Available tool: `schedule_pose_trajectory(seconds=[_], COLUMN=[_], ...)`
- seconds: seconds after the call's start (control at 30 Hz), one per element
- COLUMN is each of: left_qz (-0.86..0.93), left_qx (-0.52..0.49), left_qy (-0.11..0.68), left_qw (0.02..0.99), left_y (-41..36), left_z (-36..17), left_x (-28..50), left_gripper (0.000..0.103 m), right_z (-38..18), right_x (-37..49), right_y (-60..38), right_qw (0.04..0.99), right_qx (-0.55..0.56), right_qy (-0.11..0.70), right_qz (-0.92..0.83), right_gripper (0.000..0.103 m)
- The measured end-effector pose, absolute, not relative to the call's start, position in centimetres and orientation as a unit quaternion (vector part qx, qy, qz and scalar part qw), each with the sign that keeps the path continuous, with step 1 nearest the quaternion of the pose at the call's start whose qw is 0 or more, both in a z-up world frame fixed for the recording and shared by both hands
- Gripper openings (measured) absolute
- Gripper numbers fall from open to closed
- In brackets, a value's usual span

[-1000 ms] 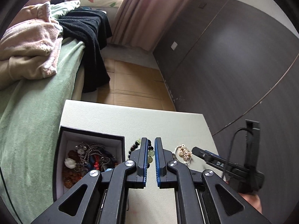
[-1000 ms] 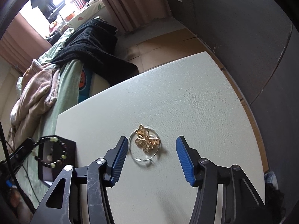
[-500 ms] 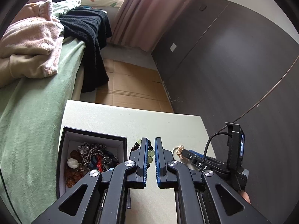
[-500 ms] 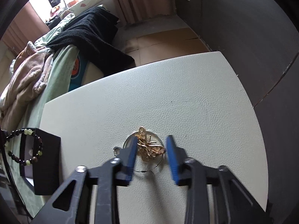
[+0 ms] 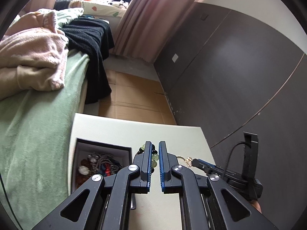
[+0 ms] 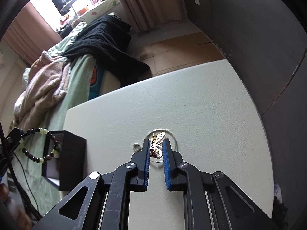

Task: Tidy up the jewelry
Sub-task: 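Drop the beaded bracelet in the box while the right drops the butterfly pendant in, then move the left gripper to the small silver ring and close on it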

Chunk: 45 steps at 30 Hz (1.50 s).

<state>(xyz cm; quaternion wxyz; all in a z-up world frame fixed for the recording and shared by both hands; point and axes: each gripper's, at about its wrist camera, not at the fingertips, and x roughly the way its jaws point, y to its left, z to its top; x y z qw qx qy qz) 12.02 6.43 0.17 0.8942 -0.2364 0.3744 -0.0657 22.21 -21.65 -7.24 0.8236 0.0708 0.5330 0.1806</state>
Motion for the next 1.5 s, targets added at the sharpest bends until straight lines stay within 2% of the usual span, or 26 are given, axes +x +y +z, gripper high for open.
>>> schedule_pose_trajectory(seconds=[0.23,0.3,0.37,0.43,0.87,0.9,0.97,1.03,1.5], left_qz=[-0.051,-0.043,-0.029,-0.015,0.015,0.017,0.017,0.014,-0.042], left_qx=[-0.261,-0.280,-0.292,-0.294,-0.308,-0.308,-0.308,-0.309,-0.259], left_qy=[0.386,0.401,0.400,0.390,0.371,0.372,0.373,0.374,0.392], left_qw=[0.883,0.871,0.868,0.873,0.876,0.876,0.875,0.874,0.882], left_y=[8.9,9.7,10.5,11.1,14.3,14.4,14.4,14.2,6.9], left_z=[-0.5,-1.2,-1.5,-1.1,-0.6,-0.6,-0.7,-0.8,-1.0], left_x=[11.9,12.2,12.0,11.6,10.5,10.5,10.7,10.8,13.2], left_gripper=[0.009,0.020,0.049,0.058,0.058,0.058,0.058,0.058,0.058], right_z=[-5.0,-4.7,-4.3,-3.9,-2.7,-2.8,-3.3,-3.6,-3.6], right_x=[20.4,19.9,19.5,19.1,17.7,18.0,18.5,18.6,19.1], right_y=[-20.1,-19.3,-18.5,-17.5,-10.5,-9.9,-9.7,-10.7,-20.4], right_qw=[0.824,0.821,0.820,0.816,0.794,0.795,0.792,0.796,0.813], right_qx=[0.091,0.096,0.100,0.106,0.138,0.134,0.131,0.141,0.144], right_qy=[0.513,0.509,0.505,0.501,0.478,0.477,0.489,0.491,0.515], right_qz=[0.225,0.239,0.251,0.268,0.349,0.351,0.341,0.324,0.230], right_gripper=[0.014,0.014,0.014,0.014,0.015,0.017,0.052,0.059,0.060])
